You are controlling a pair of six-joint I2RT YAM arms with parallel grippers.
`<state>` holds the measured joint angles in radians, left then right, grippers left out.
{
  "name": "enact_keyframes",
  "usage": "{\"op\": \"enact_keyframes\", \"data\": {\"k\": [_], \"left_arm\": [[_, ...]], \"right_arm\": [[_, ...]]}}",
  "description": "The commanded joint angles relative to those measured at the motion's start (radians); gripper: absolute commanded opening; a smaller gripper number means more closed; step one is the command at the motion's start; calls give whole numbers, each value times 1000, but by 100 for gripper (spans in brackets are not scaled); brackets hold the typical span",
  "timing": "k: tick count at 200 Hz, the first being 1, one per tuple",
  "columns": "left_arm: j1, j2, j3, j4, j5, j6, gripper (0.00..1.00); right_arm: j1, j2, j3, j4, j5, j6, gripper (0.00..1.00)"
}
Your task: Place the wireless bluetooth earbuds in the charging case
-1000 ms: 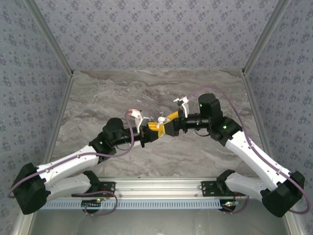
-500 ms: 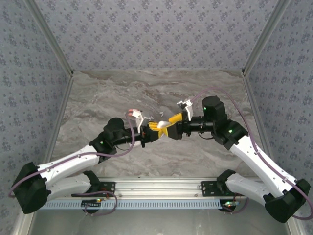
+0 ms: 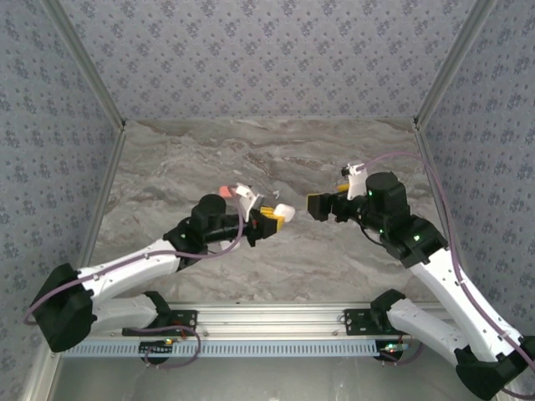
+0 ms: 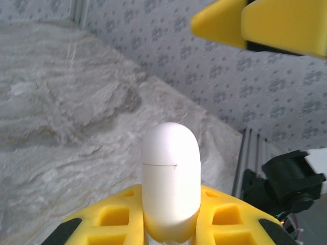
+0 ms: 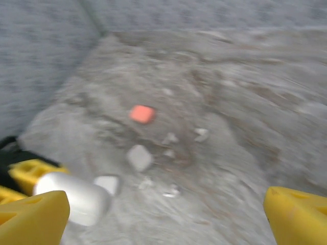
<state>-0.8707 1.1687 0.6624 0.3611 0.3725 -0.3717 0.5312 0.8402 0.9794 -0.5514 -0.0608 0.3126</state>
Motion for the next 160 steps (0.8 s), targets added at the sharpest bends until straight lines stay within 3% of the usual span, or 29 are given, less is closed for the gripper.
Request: {"op": "enact_keyframes", "data": {"k": [1,64,108,160], "left_arm": [[4,60,76,-43,-50,-24,0],[78,416,287,-54,0,-130,0],[88,723,583,-196,69,-187,0],[87,953,796,-298,72,-271,4]], "right_arm": [[-22,-10,-34,-161,222,72,100],[-76,-66,-126,-147,203,109,100],[-100,-84,-128,-171,188,104,100],[-121,-127,-137,-208,180,102,100]]}}
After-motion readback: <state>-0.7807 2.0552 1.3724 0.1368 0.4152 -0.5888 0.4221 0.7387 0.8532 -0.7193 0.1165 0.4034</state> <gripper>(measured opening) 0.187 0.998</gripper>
